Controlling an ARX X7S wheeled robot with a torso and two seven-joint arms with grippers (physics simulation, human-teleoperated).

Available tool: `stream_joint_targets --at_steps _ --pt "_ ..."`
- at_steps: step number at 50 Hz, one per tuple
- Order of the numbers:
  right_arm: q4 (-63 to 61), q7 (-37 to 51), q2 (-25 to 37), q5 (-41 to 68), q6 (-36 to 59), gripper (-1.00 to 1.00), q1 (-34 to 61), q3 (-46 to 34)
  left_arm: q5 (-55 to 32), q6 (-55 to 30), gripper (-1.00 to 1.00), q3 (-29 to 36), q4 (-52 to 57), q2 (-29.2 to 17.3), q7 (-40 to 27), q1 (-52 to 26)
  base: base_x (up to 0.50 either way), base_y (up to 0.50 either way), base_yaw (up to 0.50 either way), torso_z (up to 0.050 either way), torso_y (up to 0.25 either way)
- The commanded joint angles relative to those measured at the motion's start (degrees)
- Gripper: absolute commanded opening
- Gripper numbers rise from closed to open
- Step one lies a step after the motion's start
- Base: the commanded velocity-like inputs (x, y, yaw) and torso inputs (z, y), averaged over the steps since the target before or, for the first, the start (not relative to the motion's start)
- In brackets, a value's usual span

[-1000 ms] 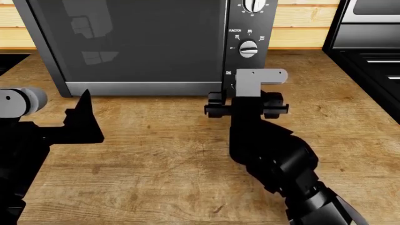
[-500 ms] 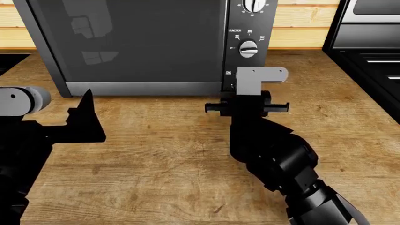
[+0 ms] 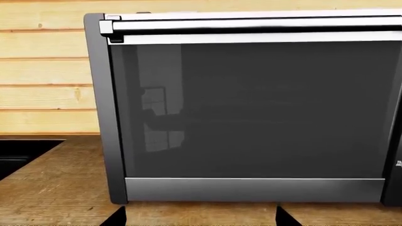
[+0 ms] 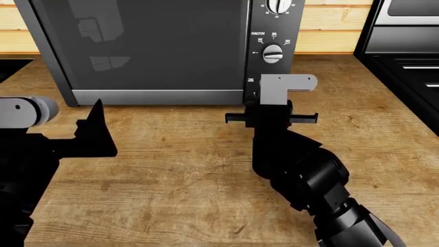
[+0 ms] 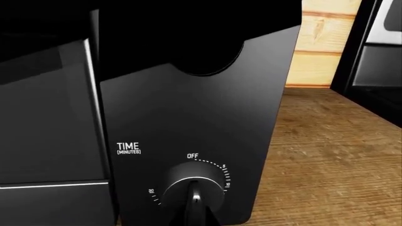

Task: Turn on the toaster oven by setting the timer.

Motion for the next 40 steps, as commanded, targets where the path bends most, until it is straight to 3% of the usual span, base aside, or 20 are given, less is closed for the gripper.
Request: stream_joint_targets --at_steps 1,40 --pt "0.3 -0.4 0.1 -0.3 -0.3 -1.0 0.0 -0.3 0.2 0.4 1.0 0.0 0.2 -0.2 0.2 0.7 0.0 0.0 0.0 0.0 0.0" --pt "2.0 -4.3 -0.8 6.0 -5.1 -1.0 -1.1 5.3 -1.3 1.4 1.0 0.0 0.9 -1.2 -0.9 1.4 0.0 0.0 0.0 0.0 0.0"
